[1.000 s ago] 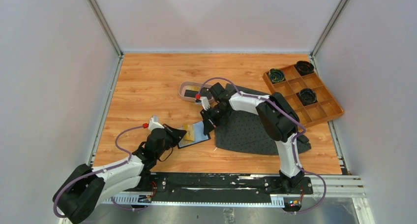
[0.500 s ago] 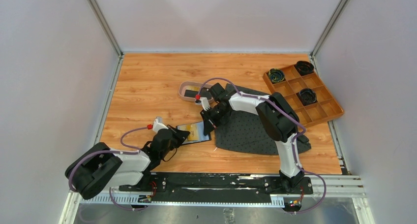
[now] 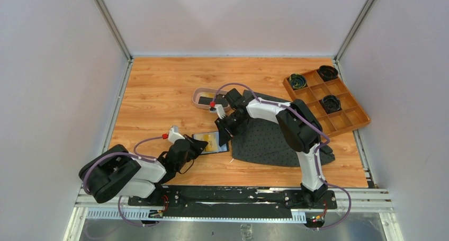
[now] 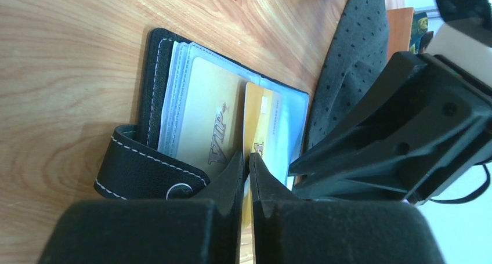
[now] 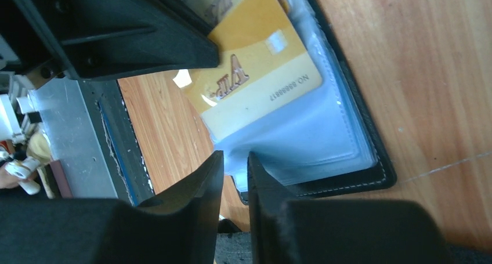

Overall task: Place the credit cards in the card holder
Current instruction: Insert the credit card into the card holder.

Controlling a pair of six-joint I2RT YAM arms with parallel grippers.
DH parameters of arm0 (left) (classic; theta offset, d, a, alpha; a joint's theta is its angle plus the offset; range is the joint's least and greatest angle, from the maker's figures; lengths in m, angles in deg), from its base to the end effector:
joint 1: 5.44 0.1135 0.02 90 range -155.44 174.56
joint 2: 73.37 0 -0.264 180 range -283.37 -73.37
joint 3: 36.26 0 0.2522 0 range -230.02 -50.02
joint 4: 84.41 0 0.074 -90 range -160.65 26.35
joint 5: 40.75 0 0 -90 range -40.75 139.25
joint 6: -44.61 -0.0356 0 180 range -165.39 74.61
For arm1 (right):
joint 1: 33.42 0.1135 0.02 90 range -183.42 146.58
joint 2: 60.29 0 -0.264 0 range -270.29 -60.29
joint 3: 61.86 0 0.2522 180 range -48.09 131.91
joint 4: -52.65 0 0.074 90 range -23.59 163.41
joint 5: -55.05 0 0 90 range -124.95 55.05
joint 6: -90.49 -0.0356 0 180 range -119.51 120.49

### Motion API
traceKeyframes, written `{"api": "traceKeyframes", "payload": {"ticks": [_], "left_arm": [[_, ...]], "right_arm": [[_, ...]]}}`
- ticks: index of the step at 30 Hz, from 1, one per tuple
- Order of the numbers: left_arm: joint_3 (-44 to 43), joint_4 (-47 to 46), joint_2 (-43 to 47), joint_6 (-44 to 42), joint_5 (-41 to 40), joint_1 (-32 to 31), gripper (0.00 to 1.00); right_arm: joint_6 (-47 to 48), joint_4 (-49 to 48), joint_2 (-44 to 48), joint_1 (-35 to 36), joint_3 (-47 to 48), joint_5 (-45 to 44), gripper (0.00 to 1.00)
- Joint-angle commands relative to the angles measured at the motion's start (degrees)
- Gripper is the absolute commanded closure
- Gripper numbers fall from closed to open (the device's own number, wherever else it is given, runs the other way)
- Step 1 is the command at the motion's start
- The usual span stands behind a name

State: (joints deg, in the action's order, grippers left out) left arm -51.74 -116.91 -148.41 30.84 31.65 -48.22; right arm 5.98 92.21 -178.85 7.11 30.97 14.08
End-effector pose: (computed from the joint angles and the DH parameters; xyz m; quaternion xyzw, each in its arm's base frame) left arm 0.1363 -0.1115 0.1020 -0.3190 0.7842 -0.3783 0.3742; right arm 0.2973 0.2895 0.1475 -0.4291 0.7834 0.4451 0.0636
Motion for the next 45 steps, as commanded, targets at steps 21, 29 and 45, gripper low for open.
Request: {"api": "traceKeyframes", "payload": {"ticks": [21, 29, 45], "left_arm": [[0.2, 5.1, -2.8, -6.5, 2.1, -1.1, 0.56], [-0.2, 5.2, -2.6, -8.2, 3.5, -1.1, 0.49], [-0.1, 5.3, -2.8, -8.3, 3.5, -1.1, 0.47]], "right_arm": [[-4.9, 3.1, -4.7, 0.0, 15.4, -1.0, 0.93], [-10.7, 3.4, -11.3, 4.2, 22.5, -3.4, 1.0], [-1.4, 12.7, -14.5, 10.1, 28.6, -13.9, 0.99]]}}
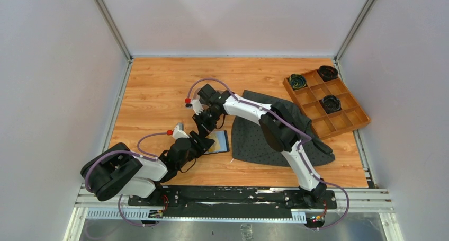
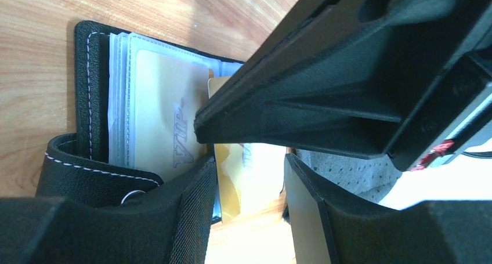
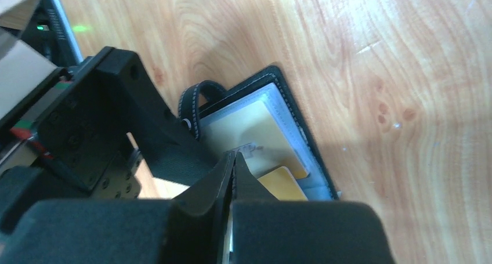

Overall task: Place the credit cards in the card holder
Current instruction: Insert the credit card into the card holder.

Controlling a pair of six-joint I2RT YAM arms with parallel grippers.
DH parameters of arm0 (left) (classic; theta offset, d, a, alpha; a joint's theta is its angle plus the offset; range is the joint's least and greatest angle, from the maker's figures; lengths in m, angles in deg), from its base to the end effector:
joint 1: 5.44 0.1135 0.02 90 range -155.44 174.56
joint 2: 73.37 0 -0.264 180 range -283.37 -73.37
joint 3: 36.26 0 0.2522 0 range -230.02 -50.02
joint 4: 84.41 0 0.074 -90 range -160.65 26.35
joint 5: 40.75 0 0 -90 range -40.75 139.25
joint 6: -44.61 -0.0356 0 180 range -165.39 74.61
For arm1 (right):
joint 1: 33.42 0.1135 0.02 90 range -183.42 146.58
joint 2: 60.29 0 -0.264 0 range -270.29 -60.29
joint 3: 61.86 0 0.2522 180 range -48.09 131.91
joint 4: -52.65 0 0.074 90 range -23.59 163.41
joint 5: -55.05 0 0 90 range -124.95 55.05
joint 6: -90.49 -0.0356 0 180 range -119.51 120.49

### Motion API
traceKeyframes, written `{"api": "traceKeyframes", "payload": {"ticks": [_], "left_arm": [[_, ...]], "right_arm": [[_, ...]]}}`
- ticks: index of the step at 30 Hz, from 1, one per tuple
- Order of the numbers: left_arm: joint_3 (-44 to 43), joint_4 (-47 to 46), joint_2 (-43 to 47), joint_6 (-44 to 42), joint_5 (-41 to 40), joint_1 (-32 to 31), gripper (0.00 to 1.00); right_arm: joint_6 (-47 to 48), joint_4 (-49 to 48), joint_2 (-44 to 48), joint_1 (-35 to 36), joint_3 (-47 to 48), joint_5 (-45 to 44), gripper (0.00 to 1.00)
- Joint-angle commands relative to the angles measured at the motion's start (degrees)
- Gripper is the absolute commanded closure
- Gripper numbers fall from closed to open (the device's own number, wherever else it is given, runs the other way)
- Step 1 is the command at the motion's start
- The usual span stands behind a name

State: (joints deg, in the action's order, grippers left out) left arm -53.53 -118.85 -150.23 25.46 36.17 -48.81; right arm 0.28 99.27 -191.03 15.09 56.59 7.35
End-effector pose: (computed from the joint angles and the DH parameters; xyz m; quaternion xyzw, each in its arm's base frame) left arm 0.1408 -0.1219 0.1069 -0.2585 0.8001 -0.3951 0.3700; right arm 0.3070 0.3833 0.1739 -0.4558 0.7803 0.4198 0.0843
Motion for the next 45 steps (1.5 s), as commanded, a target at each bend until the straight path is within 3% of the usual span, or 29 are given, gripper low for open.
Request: {"api": "traceKeyframes", "payload": {"ticks": [1, 16, 27, 35, 40, 45], "left_arm": [[1.7, 7.2, -1.0, -3.0, -1.1, -0.4, 0.47], [2.2, 7.8, -1.4, -2.0, -2.0, -0.2, 0.45], [2.4, 7.7, -1.3, -2.0, -2.2, 0.0, 0.45], [1.5, 7.7, -0.7, -4.5, -0.7, 0.2, 0.45], [0.5, 9.2, 1.8, -7.7, 1.2, 0.2, 0.5], [-1.2, 14.0, 5.3, -11.0, 3.4, 0.2, 0.56]], "right_arm": [[5.1, 6.5, -2.5, 2.6, 3.4, -9.1, 0.99], [11.2, 9.0, 3.9, 3.4, -3.0, -26.1, 1.0], [12.9, 9.0, 8.5, 2.5, -7.8, -27.0, 1.0], [18.5, 11.2, 12.9, -0.4, -11.2, -12.7, 0.93], [21.7, 11.7, 17.3, -4.7, -14.9, -1.8, 0.86], [26.0, 12.2, 20.6, -6.9, -21.0, 5.9, 0.85]]}}
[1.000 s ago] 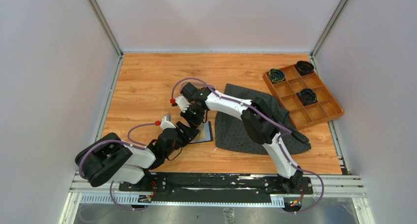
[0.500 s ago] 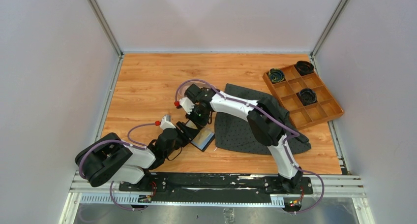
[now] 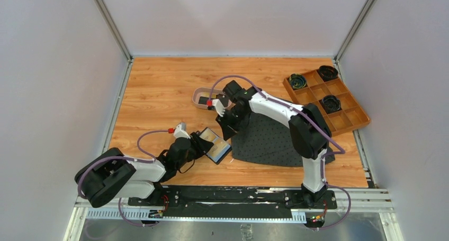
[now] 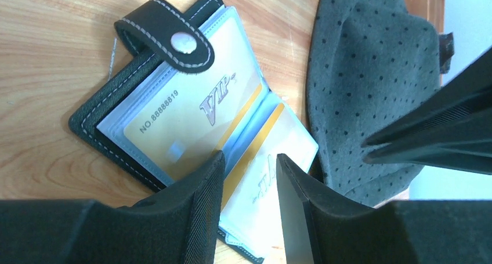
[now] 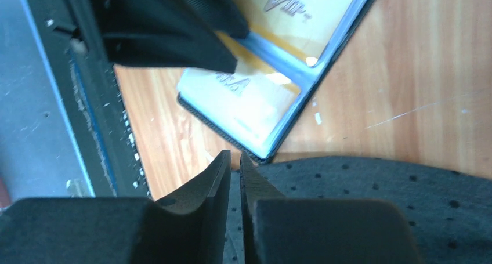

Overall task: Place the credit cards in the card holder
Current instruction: Insert the credit card into the card holder.

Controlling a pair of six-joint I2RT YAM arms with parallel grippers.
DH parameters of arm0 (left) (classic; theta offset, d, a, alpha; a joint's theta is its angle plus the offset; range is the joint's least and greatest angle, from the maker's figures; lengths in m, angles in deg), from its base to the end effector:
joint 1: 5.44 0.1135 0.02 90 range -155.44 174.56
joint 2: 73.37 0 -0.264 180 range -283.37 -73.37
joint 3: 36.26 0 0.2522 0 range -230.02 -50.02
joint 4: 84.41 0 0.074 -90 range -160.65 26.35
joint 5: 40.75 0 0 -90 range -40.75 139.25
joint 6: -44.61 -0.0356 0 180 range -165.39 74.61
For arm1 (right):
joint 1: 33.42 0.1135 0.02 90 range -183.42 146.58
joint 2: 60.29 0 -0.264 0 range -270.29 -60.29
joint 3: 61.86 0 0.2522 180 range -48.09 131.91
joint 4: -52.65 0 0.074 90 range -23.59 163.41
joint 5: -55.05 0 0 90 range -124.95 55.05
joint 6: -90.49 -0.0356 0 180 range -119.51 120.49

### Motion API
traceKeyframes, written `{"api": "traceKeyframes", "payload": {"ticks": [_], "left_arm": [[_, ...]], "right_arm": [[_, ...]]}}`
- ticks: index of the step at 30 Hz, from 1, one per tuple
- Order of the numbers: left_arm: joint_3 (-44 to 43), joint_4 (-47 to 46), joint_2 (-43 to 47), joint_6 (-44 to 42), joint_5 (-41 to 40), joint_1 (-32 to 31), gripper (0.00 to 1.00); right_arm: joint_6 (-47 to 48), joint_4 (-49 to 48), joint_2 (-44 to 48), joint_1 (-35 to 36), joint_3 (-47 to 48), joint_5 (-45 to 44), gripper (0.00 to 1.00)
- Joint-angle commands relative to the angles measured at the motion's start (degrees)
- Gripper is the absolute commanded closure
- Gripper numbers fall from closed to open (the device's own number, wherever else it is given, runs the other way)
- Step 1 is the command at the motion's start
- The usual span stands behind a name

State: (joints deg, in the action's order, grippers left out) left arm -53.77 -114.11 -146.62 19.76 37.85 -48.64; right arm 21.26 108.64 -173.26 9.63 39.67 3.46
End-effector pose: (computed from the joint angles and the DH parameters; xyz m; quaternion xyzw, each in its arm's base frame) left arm 0.1388 -0.1206 0.1101 -0.2123 0.8186 -0.3780 0.3768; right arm 0.2840 0.2956 0.2125 -0.5442 0.7521 0.3522 0.1190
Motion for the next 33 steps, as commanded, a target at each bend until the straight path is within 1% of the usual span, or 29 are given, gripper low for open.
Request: {"api": "traceKeyframes", "payload": {"ticks": [1, 6, 12, 17, 21, 24, 28, 33], "left_arm": [[-1.0, 9.8, 2.2, -5.8, 2.2, 0.0, 0.58], [-2.4, 10.3, 1.8, -7.6, 6.0, 0.0, 0.65], [-3.9, 10.1, 0.0, -8.3, 9.6, 0.0, 0.67], [-3.6, 10.2, 1.2, -7.9, 9.5, 0.2, 0.64], [-2.5, 10.2, 2.3, -7.1, 8.7, 1.3, 0.59], [-1.6, 10.2, 3.5, -7.0, 8.6, 2.9, 0.56], [-1.8, 10.2, 3.9, -7.6, 9.7, 4.8, 0.55], [-2.6, 10.1, 1.3, -8.0, 11.0, 6.4, 0.55]], "right_arm": [[5.9, 2.8, 3.1, -1.6, -5.0, 11.0, 0.86], [8.3, 3.1, 2.9, -2.1, -7.6, 13.2, 0.88], [9.6, 3.6, 1.6, -2.4, -9.3, 13.1, 0.89], [10.0, 3.7, 0.6, -2.3, -10.1, 11.6, 0.9], [8.8, 3.7, -1.4, -2.2, -9.9, 8.8, 0.91], [7.2, 3.1, -2.5, -2.1, -9.9, 6.2, 0.91], [4.3, 0.5, -3.9, -1.4, -10.2, 1.4, 0.94], [0.6, -4.3, -4.8, -0.9, -8.9, -4.2, 0.94]]}}
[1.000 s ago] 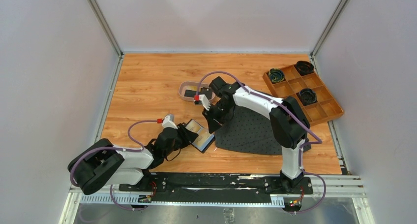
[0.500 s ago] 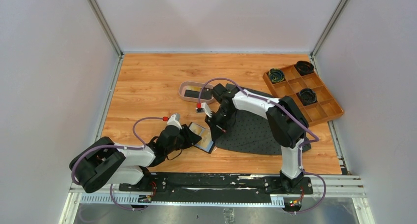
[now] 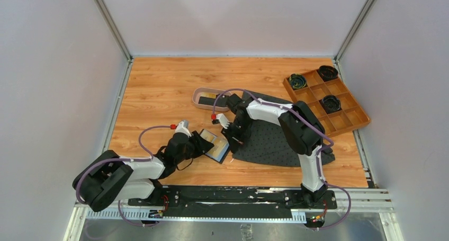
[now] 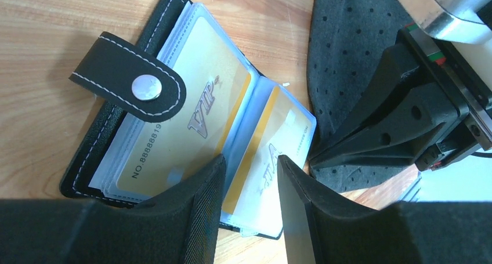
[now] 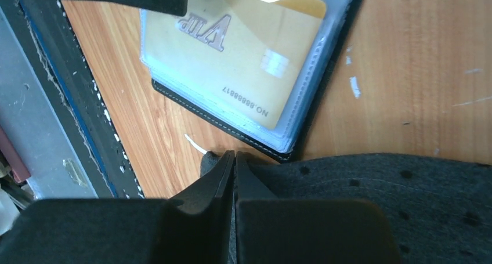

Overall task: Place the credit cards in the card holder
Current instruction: Insert the credit card into the card holder.

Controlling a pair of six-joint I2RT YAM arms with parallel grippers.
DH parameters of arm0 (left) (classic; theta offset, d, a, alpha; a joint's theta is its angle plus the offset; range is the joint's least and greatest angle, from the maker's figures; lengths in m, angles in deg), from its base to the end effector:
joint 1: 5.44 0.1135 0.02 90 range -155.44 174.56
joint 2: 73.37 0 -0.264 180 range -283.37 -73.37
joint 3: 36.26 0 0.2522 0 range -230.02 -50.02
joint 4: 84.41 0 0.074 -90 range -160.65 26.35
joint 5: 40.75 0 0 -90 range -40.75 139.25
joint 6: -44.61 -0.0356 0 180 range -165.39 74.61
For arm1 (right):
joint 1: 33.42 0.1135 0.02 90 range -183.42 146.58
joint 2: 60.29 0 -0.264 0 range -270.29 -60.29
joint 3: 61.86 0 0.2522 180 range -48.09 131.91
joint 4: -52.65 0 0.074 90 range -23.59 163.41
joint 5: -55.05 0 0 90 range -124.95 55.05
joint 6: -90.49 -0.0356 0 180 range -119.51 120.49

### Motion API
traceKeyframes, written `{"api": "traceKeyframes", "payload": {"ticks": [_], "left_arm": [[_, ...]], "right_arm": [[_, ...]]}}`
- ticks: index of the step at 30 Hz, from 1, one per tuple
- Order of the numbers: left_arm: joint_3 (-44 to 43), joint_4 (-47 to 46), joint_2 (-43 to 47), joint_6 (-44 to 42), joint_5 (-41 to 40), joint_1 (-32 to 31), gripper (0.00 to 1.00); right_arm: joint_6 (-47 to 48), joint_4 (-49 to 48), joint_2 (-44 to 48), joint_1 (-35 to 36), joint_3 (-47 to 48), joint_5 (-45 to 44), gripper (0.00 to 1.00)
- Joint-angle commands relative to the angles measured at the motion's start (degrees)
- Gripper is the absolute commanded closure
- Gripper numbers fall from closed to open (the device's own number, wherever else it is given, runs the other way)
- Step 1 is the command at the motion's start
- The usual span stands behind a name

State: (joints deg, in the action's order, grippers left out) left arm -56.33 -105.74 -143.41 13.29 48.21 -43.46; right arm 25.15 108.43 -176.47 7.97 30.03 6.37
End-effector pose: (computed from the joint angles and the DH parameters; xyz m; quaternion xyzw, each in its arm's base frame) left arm 0.1487 -0.1155 0.1160 -0.1588 0.8452 -0.3761 0.3449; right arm 0.2723 0.2713 0.1474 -0.5336 0.7649 0.3595 0.0290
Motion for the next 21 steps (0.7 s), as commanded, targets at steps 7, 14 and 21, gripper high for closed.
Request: {"api": "traceKeyframes", "payload": {"ticks": [7, 14, 21], "left_arm": [[-0.7, 1.8, -2.6, -0.8, -0.2, 2.4, 0.59], [-1.8, 1.8, -1.8, -0.8, -1.4, 3.3, 0.57], [-4.9, 1.9, -5.6, -1.7, 0.7, 3.3, 0.5]], "right_arm": [[-5.8, -5.0, -7.1, 1.0, 7.6, -12.1, 0.95], [-6.6, -4.9, -11.1, 1.0, 15.2, -13.8, 0.94], [-6.9, -4.9, -11.6, 1.0, 16.4, -12.5, 0.94]]}}
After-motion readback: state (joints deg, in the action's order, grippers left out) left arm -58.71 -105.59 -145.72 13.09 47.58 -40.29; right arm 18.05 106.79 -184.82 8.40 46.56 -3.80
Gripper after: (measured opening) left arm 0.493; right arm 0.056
